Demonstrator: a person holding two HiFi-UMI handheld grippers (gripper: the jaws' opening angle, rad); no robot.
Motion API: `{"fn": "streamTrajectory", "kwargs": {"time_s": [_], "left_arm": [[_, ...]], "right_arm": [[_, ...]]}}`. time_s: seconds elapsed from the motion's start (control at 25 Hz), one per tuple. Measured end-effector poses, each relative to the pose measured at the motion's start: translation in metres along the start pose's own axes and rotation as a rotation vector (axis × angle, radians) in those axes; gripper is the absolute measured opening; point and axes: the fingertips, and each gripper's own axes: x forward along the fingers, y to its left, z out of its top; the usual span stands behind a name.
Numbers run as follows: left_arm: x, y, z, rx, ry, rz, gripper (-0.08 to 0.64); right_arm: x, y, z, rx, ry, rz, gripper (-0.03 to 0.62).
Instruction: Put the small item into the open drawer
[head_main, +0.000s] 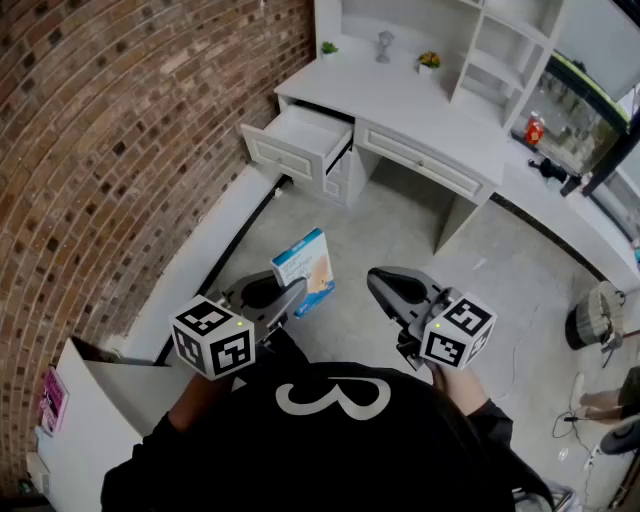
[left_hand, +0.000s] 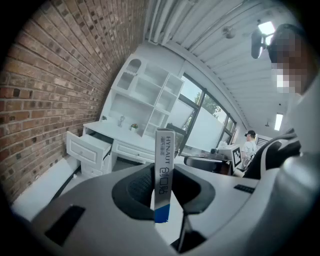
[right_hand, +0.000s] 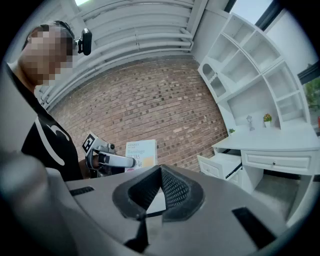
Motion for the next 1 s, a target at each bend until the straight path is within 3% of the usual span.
{"fn": "streamTrajectory", "kwargs": {"time_s": [0.64,1.0], "left_arm": [[0.010,-0.037,0.002,0.051,0.000,-0.006,0.083],[0.021,-0.030,0.006,0.055,0.014,-0.016,0.083]], "right_arm": [[-0.045,-0.005,0.006,-0.003,-0.050,-0.080,0.009],[-0.040,-0.017,0.002,0.017,-0.045,-0.090,0.010]]}}
